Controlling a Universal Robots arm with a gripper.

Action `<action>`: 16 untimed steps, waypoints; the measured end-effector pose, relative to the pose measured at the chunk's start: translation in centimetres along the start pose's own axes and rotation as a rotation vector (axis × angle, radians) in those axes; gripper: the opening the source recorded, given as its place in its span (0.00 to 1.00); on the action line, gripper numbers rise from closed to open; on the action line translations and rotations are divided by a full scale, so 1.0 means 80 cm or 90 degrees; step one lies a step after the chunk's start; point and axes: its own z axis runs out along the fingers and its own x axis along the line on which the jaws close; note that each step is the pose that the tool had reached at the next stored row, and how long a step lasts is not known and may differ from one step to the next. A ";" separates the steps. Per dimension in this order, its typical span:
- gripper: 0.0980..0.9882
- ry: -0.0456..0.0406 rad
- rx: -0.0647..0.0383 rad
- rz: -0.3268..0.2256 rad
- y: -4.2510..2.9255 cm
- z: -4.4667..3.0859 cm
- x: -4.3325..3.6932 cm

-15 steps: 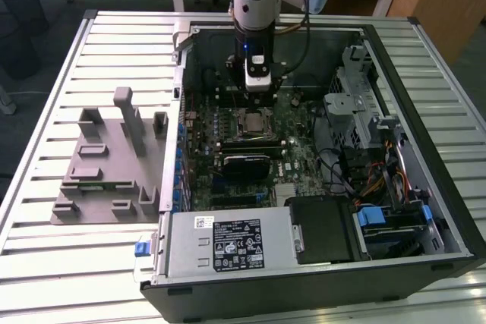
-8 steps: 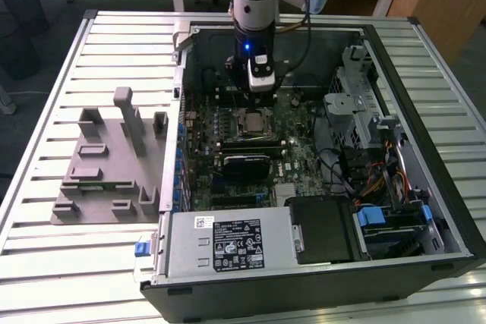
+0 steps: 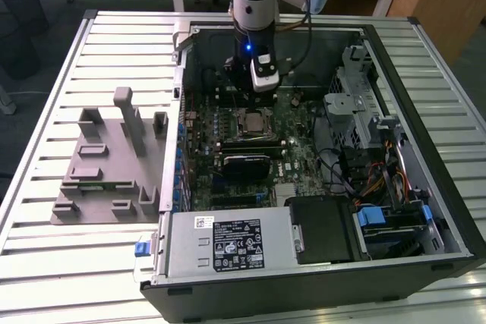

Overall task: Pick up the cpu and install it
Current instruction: 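Close the cpu cover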

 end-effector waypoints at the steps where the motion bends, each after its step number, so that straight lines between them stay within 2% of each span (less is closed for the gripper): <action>1: 0.01 0.0002 0.000 -0.007 0.0000 0.0000 0.000; 16: 0.01 0.0029 -0.006 -0.111 -0.0004 -0.0001 0.001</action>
